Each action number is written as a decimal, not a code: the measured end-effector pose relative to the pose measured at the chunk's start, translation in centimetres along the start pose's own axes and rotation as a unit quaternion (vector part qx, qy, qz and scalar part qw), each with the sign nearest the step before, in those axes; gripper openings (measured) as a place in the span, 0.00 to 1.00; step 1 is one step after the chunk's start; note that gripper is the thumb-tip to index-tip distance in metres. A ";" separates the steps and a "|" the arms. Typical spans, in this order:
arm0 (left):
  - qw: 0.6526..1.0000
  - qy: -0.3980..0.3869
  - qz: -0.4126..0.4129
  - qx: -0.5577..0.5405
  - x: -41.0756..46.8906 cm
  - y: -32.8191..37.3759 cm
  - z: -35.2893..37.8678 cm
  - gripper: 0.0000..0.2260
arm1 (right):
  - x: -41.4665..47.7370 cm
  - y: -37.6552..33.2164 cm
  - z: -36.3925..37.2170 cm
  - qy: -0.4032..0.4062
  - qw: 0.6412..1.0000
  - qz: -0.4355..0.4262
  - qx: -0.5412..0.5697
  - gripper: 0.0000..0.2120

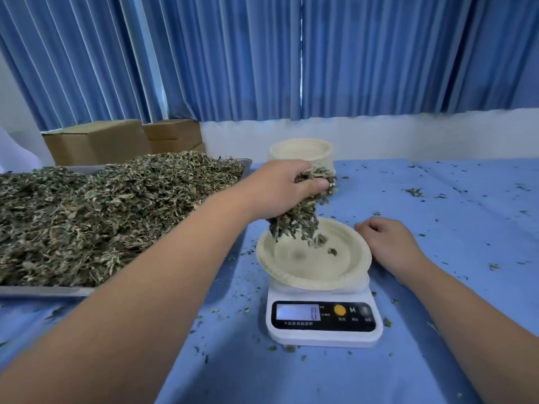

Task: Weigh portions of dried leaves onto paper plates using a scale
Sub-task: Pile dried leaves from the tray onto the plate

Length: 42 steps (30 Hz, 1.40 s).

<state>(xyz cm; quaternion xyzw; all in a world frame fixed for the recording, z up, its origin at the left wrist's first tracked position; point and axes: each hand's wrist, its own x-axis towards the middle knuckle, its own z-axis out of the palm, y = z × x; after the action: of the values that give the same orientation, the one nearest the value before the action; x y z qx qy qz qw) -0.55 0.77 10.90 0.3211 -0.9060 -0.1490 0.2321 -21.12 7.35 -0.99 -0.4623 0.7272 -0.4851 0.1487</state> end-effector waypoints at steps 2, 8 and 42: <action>1.000 -0.029 -0.001 0.007 0.6 0.4 1.8 0.17 | 0.0 0.0 0.0 0.001 1.000 -0.003 -0.003 0.18; 0.993 -0.097 -0.035 0.056 1.0 0.6 3.8 0.19 | 0.3 0.2 0.0 0.005 1.000 -0.006 -0.009 0.16; 0.973 0.182 -0.141 -0.003 -8.4 -5.5 2.6 0.06 | -0.5 -0.2 -0.5 -0.014 0.999 0.000 0.044 0.17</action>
<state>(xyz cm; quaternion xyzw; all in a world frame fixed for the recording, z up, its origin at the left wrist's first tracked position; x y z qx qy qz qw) 6.75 2.42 3.65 0.4668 -0.7938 -0.1221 0.3703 -21.08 8.04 -0.74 -0.4624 0.7031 -0.5097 0.1792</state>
